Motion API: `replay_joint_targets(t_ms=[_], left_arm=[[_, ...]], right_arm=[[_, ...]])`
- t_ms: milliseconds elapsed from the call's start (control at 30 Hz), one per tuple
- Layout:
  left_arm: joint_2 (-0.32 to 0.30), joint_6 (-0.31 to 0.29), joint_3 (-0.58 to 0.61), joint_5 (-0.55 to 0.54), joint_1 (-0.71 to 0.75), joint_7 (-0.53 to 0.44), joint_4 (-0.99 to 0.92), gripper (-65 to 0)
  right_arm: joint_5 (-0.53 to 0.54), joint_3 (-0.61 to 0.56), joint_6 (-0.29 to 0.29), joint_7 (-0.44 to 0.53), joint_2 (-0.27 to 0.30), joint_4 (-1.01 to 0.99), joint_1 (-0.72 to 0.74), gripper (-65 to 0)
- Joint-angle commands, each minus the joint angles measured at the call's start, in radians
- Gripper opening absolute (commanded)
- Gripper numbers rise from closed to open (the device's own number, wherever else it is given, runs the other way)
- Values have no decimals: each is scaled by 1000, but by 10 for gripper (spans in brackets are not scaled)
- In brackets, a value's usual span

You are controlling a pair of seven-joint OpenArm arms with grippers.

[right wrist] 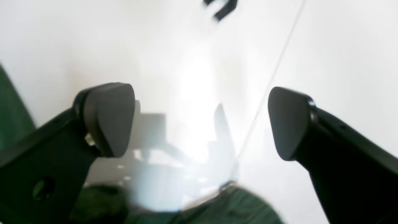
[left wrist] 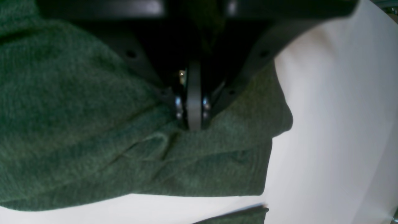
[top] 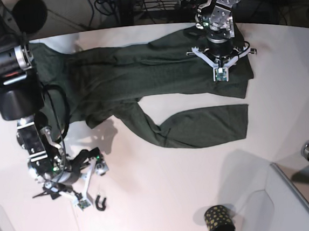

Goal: Layout the t-shirt on the table in an organized manner, then fold the t-shirt properly
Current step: 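Release the sleeve and swing the right gripper toward the shirt's collar end, then grasp the collar-end fabric with the right gripper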

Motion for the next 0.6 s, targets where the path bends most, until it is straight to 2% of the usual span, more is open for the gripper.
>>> replay_joint_targets(t_ms=[0,100,200,233,333,367,433,567], left_arm=[[-1,-16,1,-25,6,45,1,-650],[-1,-16,1,-25,6,45,1,-650],[-1,-16,1,-25,6,45,1,-650],[-3,-16,1,-25,6,45,1,-650],[-3,-16,-1,-25,5,45,1,-650],[-3,-16,-1,-25,5,45,3,-650],[-4,-16,-1,-25,5,45,4,-650],[-4,-16,-1,-25,12,45,66,-650]], right_arm=[[7,10,-1,6,4,56,17,-45],[10,26,-1,-80,12,163,-38,-134],[10,186,-1,-160,6,292,-122,-273],[12,255,-1,-182,4,330,-148,-341],[12,415,-1,-217,-7,378,-201,-597],[9,450,-1,-220,-4,376,-207,-644],[9,494,-1,-226,27,366,-219,-645],[10,504,-1,-237,102,320,-262,-638]])
